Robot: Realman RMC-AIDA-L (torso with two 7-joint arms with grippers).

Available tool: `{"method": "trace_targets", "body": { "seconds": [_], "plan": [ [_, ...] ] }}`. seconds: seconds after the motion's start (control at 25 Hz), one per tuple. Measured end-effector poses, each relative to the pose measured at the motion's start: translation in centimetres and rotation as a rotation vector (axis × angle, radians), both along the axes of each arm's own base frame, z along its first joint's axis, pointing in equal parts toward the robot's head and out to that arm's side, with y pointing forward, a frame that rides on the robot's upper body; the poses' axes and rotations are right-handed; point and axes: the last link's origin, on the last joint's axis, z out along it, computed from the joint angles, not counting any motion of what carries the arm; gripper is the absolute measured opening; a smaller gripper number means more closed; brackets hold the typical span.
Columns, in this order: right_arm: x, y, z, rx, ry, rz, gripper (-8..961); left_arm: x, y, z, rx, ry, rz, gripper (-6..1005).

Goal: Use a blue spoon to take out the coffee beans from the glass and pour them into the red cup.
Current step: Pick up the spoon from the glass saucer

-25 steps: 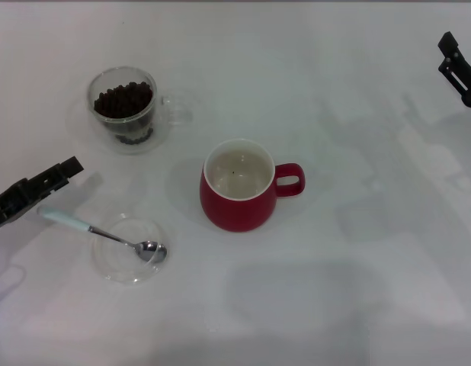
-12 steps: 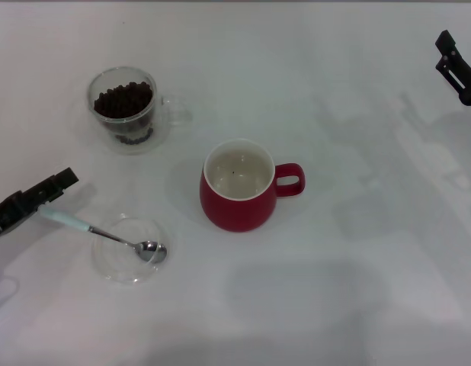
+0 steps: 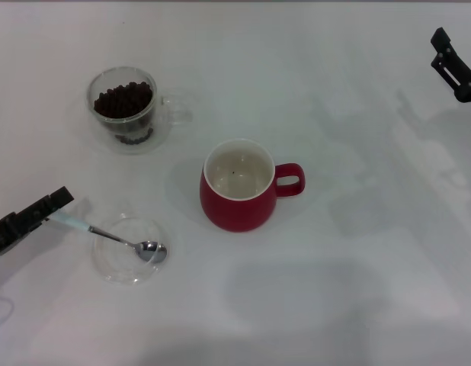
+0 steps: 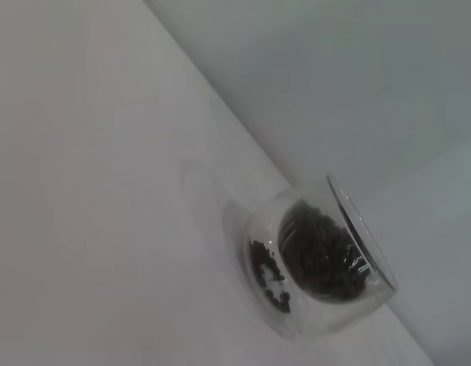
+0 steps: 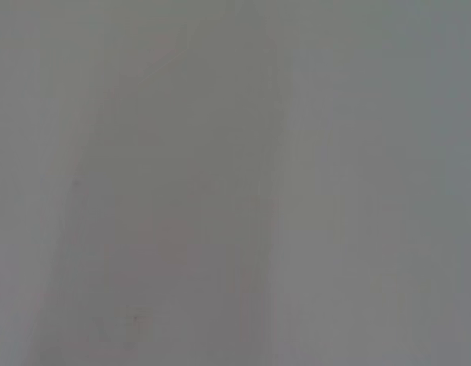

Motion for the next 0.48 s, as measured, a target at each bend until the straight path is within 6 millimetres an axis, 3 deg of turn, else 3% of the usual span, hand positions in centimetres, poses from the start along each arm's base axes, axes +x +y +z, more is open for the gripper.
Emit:
{"method": "trace_targets", "body": {
  "seconds": [0.48],
  "plan": [
    [-0.39,0.66,-0.12,-0.008,-0.004,0.01,874,0.13,-0.97,-0.76,-0.001,-0.025,0.015,699]
  ]
}}
